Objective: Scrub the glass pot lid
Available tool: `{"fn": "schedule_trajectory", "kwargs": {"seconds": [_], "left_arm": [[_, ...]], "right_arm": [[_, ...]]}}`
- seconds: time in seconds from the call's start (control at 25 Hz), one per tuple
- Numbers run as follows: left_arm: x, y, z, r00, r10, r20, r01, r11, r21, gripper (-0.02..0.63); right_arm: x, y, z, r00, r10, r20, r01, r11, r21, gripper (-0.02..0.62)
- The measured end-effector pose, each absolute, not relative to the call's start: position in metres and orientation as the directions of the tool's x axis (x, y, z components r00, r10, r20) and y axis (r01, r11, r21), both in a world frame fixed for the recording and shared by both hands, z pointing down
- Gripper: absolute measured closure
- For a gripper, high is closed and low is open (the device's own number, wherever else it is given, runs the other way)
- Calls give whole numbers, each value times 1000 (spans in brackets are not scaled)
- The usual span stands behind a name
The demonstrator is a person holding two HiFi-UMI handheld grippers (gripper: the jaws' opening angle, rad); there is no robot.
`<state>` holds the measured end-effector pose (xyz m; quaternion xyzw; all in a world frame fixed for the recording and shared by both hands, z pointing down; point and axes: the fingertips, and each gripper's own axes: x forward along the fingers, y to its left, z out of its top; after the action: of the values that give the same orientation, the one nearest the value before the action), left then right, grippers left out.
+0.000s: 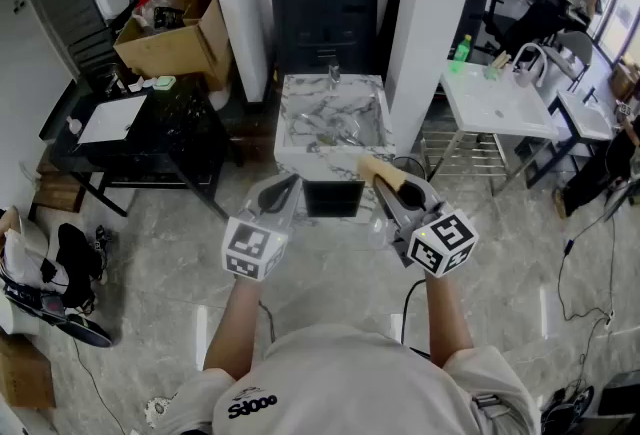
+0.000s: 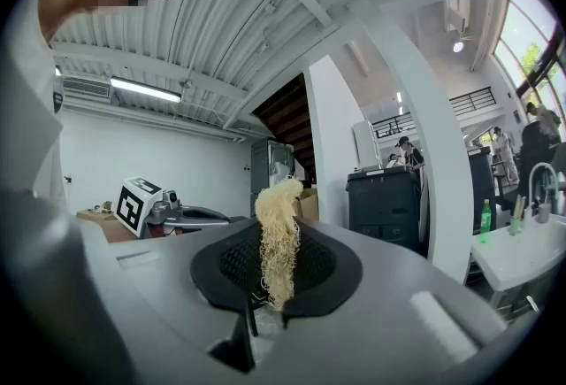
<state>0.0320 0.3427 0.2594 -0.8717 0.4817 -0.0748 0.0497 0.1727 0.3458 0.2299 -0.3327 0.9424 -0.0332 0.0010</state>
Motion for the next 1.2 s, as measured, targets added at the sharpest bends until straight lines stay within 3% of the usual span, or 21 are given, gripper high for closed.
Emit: {"fn": "schedule_trajectory", "kwargs": {"seconds": [1.2], "left_arm": [[110, 322, 256, 453, -888, 82, -872, -461, -167, 597]], "right_arm": [[264, 315, 229, -811, -585, -12, -584, 811, -38, 552]]}}
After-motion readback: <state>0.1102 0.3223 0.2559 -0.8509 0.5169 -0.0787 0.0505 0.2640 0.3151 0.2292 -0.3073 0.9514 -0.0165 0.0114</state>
